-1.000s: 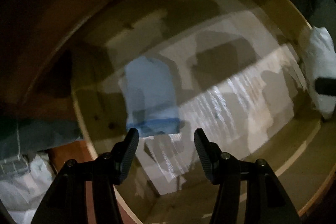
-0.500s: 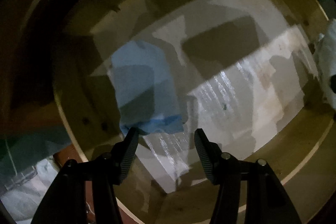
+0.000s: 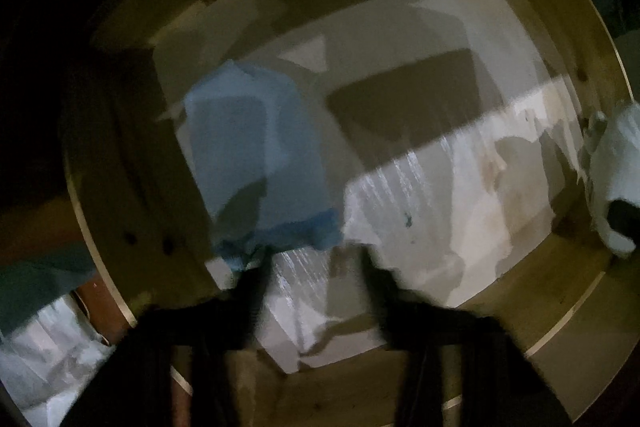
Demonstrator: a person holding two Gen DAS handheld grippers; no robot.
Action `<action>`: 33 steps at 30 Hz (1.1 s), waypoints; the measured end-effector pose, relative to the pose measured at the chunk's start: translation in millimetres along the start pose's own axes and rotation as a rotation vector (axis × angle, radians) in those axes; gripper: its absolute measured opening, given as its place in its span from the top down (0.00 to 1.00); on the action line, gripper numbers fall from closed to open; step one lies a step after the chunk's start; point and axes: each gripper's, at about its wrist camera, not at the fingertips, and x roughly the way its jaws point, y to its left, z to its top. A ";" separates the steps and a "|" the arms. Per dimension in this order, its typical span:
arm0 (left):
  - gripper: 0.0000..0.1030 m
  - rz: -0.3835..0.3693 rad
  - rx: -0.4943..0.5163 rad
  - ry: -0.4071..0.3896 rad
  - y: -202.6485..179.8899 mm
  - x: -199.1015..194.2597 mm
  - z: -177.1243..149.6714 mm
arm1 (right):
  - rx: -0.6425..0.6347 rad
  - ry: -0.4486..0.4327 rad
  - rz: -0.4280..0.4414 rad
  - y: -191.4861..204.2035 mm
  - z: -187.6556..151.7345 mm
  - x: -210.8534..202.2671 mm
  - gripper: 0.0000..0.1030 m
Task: Take underwear out of drawer
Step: 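Lower the left tool onto the light blue sock and close on it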
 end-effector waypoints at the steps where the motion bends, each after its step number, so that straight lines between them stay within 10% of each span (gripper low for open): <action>1: 0.87 -0.010 -0.019 0.016 1.9 1.1 -0.1 | 0.001 0.001 0.000 0.9 0.9 0.3 0.66; 4: 1.00 -0.033 -0.058 0.025 7.7 2.6 -3.7 | -0.001 0.002 0.001 1.7 1.6 0.8 0.66; 19: 0.99 -0.056 -0.080 -0.070 15.5 -39.8 -40.4 | -0.002 0.005 0.004 2.3 1.8 2.3 0.66; 27: 0.85 0.305 0.210 -0.080 -4.7 -26.3 -53.3 | -0.007 0.013 0.003 1.7 2.3 3.0 0.65; 33: 0.40 0.528 0.468 -0.170 -36.9 -30.9 -60.8 | -0.007 0.018 0.003 3.3 2.0 3.4 0.65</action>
